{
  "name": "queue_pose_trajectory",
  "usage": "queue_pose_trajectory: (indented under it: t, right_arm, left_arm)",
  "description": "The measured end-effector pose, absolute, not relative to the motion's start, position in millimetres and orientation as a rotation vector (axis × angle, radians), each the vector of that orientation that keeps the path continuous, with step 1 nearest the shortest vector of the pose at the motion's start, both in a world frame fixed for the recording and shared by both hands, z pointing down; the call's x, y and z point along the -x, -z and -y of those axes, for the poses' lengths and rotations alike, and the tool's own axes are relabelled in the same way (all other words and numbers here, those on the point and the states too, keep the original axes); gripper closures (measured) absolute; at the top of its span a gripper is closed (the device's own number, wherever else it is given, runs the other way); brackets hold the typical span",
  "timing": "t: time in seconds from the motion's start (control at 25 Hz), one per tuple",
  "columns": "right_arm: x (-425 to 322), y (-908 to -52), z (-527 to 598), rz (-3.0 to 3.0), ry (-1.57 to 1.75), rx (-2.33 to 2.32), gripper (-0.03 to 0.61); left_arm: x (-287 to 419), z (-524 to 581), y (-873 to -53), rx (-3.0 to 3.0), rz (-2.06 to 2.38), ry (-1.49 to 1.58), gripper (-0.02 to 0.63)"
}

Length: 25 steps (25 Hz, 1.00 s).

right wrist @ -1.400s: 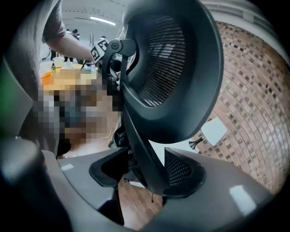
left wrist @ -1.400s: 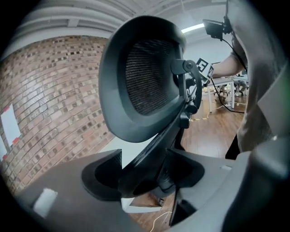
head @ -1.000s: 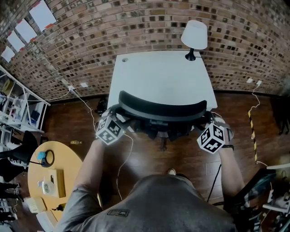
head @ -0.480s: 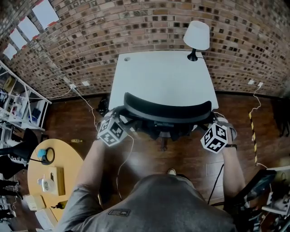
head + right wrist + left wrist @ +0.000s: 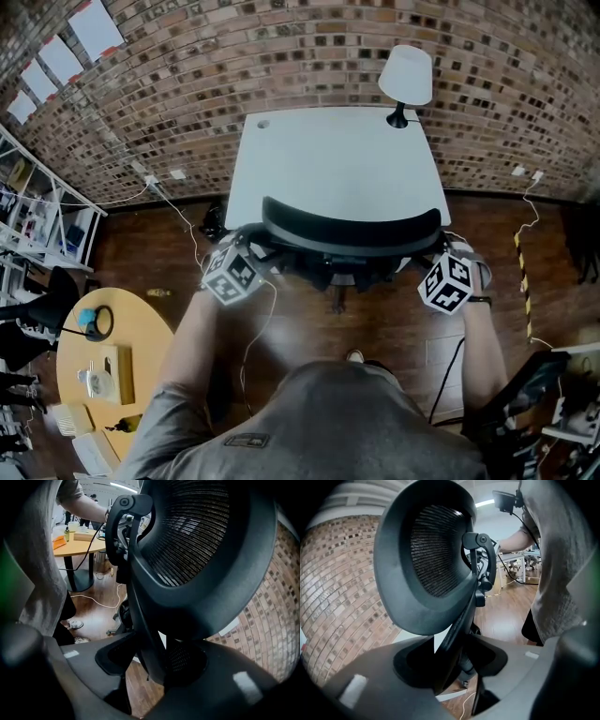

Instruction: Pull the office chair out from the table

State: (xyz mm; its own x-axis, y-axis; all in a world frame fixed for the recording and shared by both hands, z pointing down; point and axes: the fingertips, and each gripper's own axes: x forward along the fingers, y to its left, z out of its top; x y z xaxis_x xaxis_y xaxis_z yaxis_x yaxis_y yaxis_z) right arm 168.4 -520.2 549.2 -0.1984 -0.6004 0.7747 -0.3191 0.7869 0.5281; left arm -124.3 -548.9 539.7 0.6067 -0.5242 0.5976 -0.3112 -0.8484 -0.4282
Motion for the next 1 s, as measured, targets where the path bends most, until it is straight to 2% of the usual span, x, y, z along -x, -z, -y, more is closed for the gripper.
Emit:
queue_pose_trajectory:
  t: [1.0]
  right_arm:
    - [-171.8,-537.3,471.3,1.794,0.266,-0.720,0.364]
  left_arm:
    - [121.9,493.8,-524.7,2.607,-0.643,1.033,0.417]
